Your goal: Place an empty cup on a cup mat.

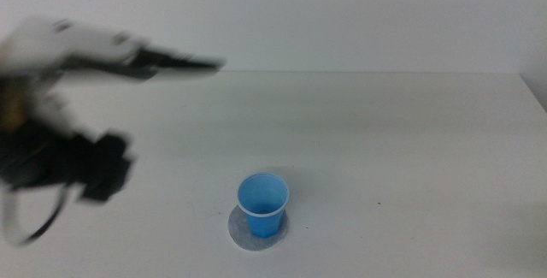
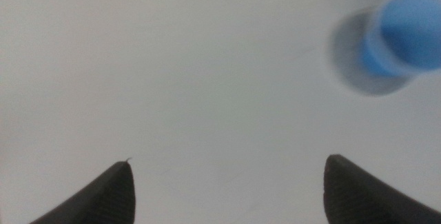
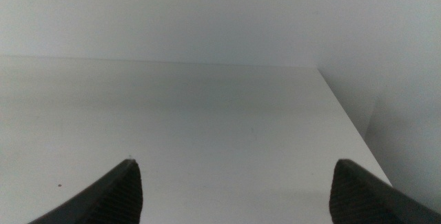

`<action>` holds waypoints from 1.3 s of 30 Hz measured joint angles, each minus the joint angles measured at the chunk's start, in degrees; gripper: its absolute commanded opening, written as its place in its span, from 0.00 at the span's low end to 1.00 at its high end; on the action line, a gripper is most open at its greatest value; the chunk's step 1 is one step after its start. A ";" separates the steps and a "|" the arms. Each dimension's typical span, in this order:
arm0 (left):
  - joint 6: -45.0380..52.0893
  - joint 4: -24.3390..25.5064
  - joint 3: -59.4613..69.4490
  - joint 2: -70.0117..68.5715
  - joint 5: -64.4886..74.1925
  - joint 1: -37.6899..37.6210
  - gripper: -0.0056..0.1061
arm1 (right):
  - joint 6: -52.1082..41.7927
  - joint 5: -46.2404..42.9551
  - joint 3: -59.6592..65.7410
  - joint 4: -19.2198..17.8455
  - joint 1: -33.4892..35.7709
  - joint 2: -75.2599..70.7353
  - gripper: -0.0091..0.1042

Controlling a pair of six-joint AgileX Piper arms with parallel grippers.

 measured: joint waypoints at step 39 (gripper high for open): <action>23.08 -16.07 60.97 -62.72 -59.29 29.37 0.89 | 0.00 0.00 0.00 0.00 0.00 0.00 0.90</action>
